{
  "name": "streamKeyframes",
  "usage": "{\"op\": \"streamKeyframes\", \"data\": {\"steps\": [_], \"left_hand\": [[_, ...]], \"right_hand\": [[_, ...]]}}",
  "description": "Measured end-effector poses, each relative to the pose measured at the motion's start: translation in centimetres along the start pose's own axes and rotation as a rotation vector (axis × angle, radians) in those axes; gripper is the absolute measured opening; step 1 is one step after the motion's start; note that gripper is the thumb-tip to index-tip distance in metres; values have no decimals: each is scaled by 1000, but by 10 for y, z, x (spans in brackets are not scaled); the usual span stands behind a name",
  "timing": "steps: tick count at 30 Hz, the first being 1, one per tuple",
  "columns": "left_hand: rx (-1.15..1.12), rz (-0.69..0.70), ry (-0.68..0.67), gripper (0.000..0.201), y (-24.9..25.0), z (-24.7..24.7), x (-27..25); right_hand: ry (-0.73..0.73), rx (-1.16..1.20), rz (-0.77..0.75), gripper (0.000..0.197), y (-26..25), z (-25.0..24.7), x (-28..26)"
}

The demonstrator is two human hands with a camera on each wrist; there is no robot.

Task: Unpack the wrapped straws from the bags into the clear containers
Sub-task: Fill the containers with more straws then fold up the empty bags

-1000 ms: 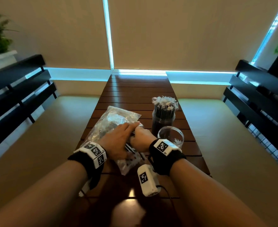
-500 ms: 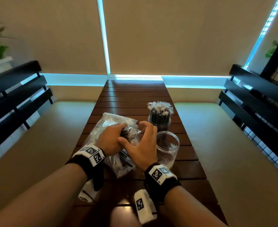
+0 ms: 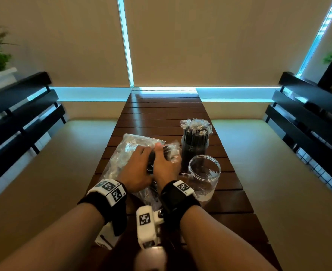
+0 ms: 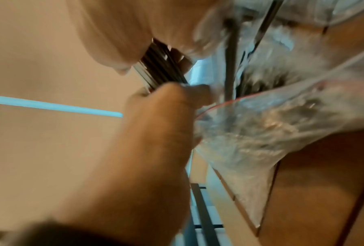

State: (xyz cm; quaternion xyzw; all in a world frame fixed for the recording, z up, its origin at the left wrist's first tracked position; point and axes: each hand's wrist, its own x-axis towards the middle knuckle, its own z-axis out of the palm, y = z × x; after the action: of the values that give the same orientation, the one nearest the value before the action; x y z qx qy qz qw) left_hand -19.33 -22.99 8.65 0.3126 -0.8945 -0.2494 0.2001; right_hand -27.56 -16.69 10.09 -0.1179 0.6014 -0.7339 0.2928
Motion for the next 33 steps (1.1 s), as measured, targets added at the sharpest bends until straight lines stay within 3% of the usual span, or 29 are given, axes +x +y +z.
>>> {"op": "streamKeyframes", "data": {"steps": [5, 9, 11, 15, 17, 18, 20, 22, 23, 25, 28, 30, 33], "left_hand": [[170, -223, -20, 59, -4, -8, 3], [216, -243, -20, 39, -8, -13, 6], [228, -233, 13, 27, -10, -15, 8], [198, -261, 12, 19, -11, -11, 8], [150, -314, 9, 30, -10, -10, 5], [168, -327, -26, 53, -9, -8, 3], [277, -226, -85, 97, -2, -6, -4], [223, -47, -95, 107, 10, -4, -5], [107, 2, -74, 100, 14, -2, -4], [-70, -11, 24, 63, 18, 2, 2], [-123, -56, 106, 19, 18, 5, 3], [-104, -64, 131, 16, 19, 6, 3], [-82, -116, 156, 24, 18, 6, 5]], "right_hand": [[188, 159, 17, 32, -31, 5, 4], [214, 261, 6, 13, -58, -4, 6], [222, 268, -43, 27, -65, -7, 4], [218, 267, -8, 26, -67, -9, 3], [200, 286, -9, 26, -61, -10, 4], [193, 304, -8, 29, -59, -10, 5], [190, 310, 11, 21, -52, -8, 5], [173, 297, 32, 18, -44, -5, 6], [151, 292, 42, 23, -41, -3, 5], [67, 241, 57, 38, -35, -1, 4], [-171, 43, -34, 57, -19, -11, -1], [-255, -195, -219, 59, -3, -29, -10], [-274, -590, -482, 44, 24, -60, -17]]}}
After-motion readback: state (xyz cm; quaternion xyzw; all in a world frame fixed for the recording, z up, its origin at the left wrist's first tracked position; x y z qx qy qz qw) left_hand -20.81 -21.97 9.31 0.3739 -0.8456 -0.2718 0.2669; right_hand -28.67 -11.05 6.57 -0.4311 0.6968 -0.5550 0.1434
